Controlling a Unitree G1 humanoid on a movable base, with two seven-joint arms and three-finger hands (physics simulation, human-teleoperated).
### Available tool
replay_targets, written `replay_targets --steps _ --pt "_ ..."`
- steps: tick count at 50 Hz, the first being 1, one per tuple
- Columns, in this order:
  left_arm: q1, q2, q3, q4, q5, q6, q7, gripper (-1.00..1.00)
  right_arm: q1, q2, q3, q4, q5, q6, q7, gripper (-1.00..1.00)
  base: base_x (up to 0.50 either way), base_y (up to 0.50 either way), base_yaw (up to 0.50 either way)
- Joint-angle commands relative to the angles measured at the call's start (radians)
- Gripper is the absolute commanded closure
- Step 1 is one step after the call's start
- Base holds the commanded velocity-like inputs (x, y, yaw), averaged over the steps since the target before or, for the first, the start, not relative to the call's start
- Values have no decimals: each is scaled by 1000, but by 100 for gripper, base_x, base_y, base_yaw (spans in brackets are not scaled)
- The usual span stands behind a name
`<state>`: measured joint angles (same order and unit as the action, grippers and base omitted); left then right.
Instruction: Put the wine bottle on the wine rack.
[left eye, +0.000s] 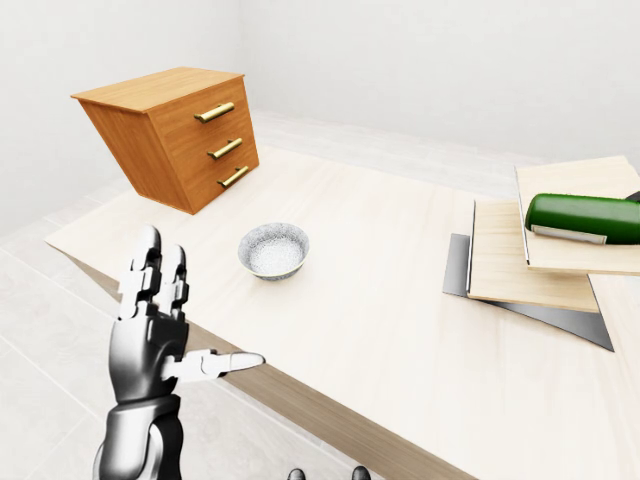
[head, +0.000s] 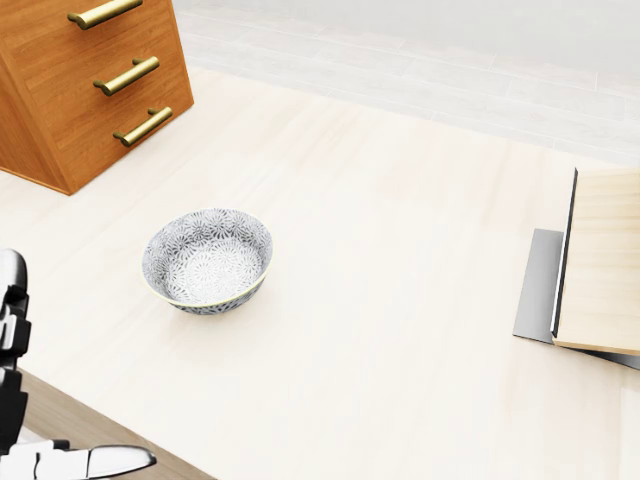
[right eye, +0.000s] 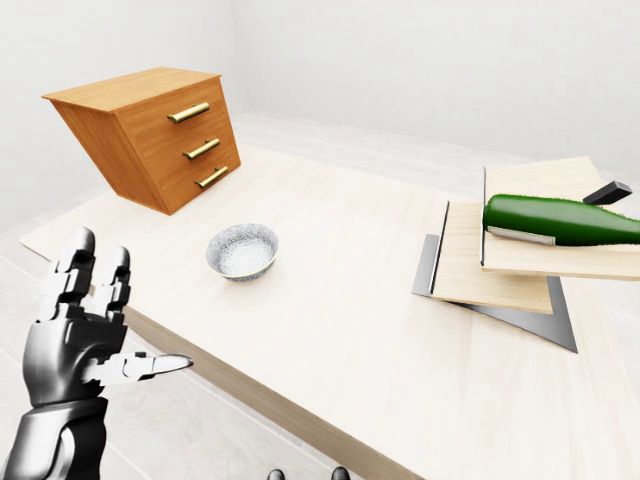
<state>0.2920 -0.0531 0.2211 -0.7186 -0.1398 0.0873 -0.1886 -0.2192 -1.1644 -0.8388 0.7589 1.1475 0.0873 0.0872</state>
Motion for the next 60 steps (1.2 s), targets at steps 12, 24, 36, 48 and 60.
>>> replay_targets --steps 12,24,36,48,60 --pt "-2 2 0 10 -7 0 -3 -100 31 -36 -152 -210 82 0 -123 -100 0 0 0" --pt "-7 4 -2 2 -6 0 0 -100 -1 -82 -142 -270 108 0 -130 -100 0 0 0" --pt "-25 10 -15 -19 0 0 13 -100 -68 -127 -97 -350 164 0 -174 -100 0 0 0" --pt "-48 17 -34 -11 10 0 25 -100 -133 -109 -10 -499 274 0 -277 -100 0 0 0" --pt "-48 23 -40 -55 11 0 37 -100 -181 -105 66 -603 329 0 -325 -100 0 0 0"
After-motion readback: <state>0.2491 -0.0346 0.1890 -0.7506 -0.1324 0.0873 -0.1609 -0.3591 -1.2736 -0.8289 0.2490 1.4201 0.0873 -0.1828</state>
